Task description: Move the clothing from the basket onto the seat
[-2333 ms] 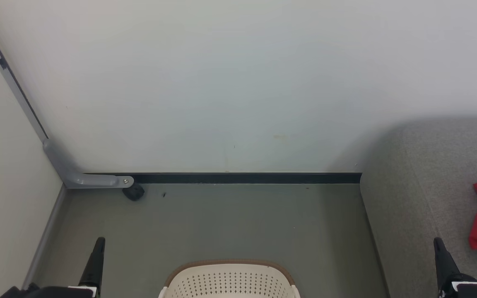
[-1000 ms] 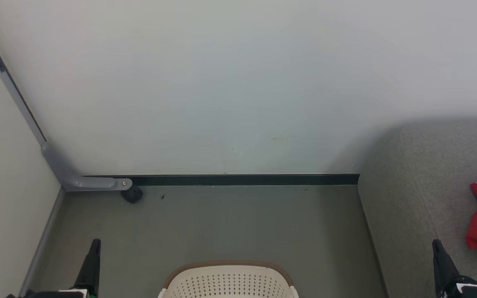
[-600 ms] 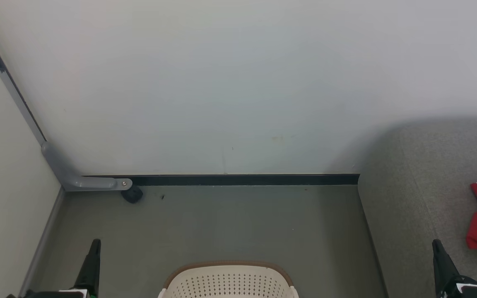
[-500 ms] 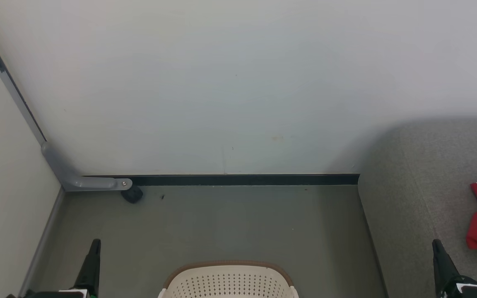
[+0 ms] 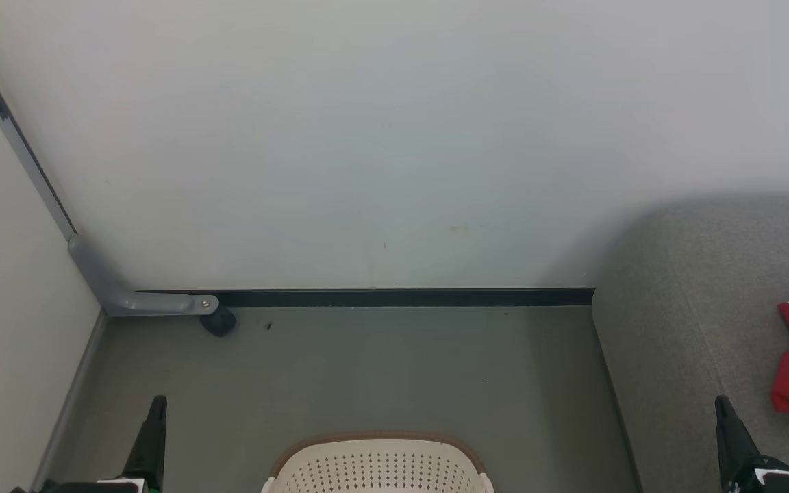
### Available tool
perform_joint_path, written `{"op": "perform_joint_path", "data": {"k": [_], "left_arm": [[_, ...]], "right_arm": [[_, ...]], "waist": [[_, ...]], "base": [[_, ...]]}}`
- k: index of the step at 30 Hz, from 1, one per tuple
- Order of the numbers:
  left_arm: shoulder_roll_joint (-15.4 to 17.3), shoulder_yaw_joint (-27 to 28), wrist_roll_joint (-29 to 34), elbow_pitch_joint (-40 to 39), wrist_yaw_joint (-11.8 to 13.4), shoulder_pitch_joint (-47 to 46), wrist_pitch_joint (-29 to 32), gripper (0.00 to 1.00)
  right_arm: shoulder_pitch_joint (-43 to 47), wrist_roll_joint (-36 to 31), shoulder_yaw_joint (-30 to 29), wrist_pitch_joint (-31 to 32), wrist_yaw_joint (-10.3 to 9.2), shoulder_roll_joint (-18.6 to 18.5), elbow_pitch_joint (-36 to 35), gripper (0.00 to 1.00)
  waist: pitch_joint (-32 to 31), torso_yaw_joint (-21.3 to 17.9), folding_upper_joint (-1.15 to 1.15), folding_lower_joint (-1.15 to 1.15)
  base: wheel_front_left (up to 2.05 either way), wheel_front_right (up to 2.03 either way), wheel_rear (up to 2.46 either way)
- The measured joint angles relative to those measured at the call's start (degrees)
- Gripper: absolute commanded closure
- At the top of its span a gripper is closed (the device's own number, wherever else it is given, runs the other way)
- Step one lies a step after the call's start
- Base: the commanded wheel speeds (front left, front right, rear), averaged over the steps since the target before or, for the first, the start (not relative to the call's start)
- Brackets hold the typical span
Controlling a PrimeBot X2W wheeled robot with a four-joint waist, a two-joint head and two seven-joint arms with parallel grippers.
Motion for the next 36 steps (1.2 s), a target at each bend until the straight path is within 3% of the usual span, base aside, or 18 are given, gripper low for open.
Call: {"op": "perform_joint_path", "data": {"k": [36], "left_arm": [[0.0,0.0,0.0,0.0,0.0,0.0,0.0,1.00]], "right_arm": [[0.0,0.0,0.0,0.0,0.00,0.0,0.0,1.00]], "waist": [[0.0,0.0,0.00,0.00]], "base": [[0.00,0.00,0.00]]}}
